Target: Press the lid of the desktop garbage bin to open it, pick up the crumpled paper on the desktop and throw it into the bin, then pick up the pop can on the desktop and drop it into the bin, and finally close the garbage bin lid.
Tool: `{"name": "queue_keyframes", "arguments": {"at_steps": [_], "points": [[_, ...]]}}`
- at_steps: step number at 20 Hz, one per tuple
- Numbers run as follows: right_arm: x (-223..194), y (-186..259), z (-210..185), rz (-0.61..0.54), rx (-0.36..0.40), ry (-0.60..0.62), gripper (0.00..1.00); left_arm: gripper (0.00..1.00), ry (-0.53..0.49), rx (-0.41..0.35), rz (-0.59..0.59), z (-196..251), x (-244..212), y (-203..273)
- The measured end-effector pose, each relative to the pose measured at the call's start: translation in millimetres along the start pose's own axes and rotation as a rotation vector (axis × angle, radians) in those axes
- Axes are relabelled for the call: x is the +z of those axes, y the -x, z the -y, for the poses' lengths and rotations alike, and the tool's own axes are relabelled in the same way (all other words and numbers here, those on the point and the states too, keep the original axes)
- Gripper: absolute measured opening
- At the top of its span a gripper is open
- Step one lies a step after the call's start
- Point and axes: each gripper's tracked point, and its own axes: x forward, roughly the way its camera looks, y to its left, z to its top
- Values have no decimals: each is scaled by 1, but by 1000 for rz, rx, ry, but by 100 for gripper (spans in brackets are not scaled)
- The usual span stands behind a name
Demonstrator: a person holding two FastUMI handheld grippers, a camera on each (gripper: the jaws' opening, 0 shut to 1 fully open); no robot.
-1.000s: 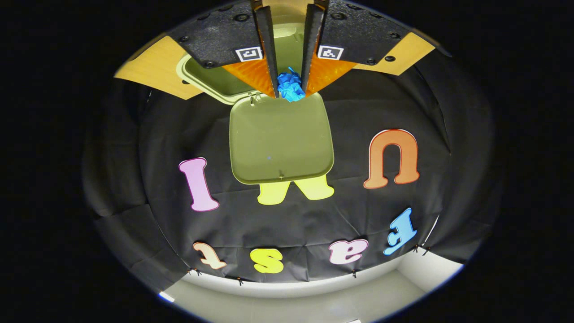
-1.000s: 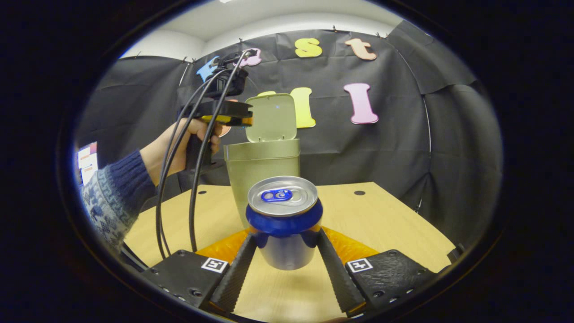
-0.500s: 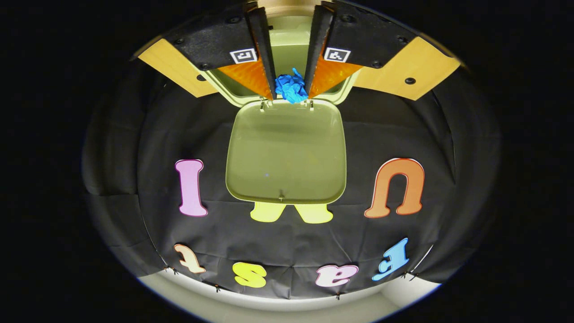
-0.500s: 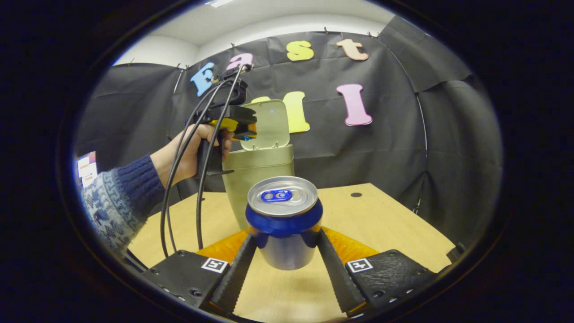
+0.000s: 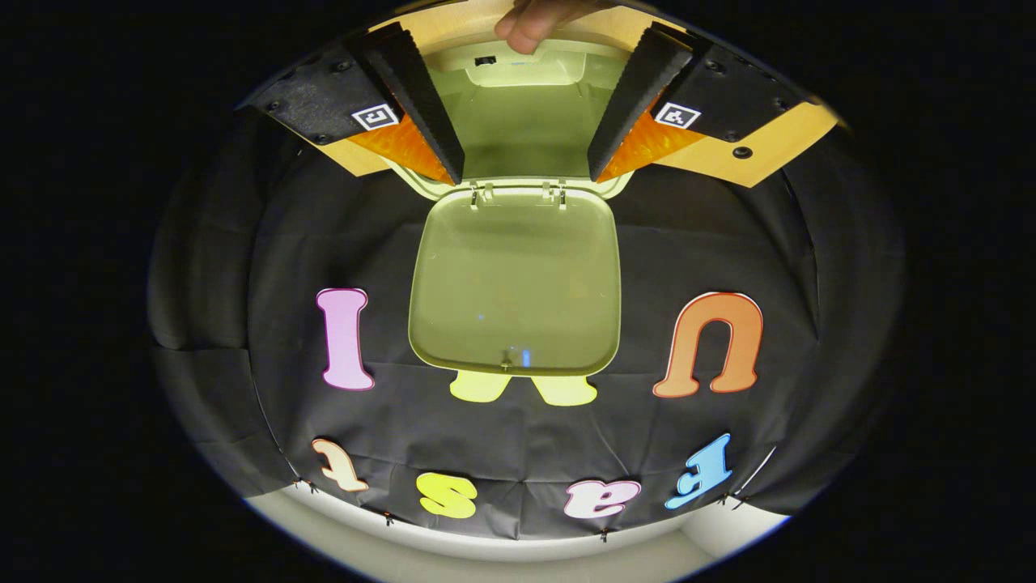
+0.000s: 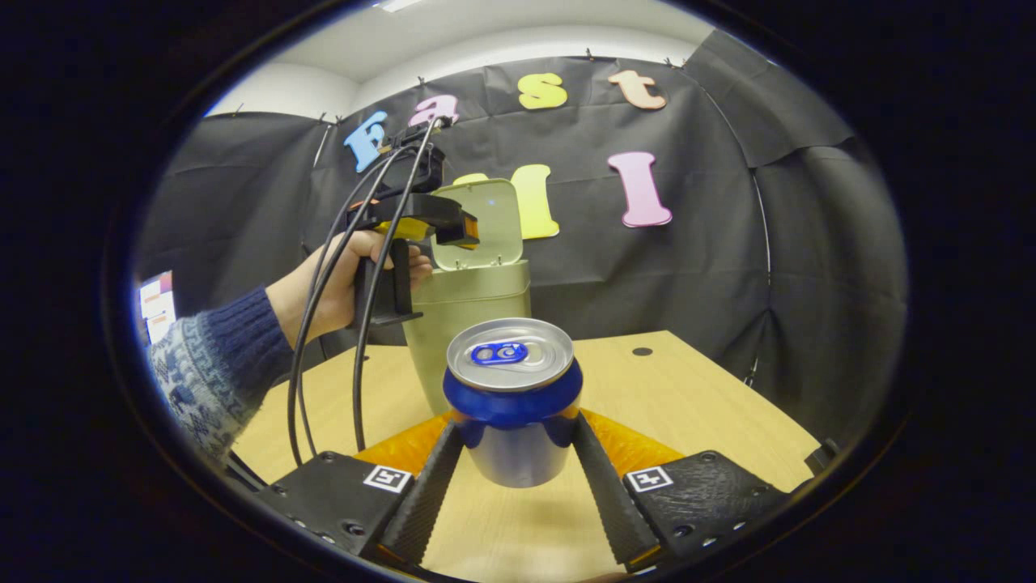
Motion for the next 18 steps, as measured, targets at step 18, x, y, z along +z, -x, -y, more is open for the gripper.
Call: {"name": "queue_keyframes", "arguments": {"at_steps": [18], "points": [[-11,-5,-6,-30,-11,32,81,98,-22,105,91,-60,-10,155]]}}
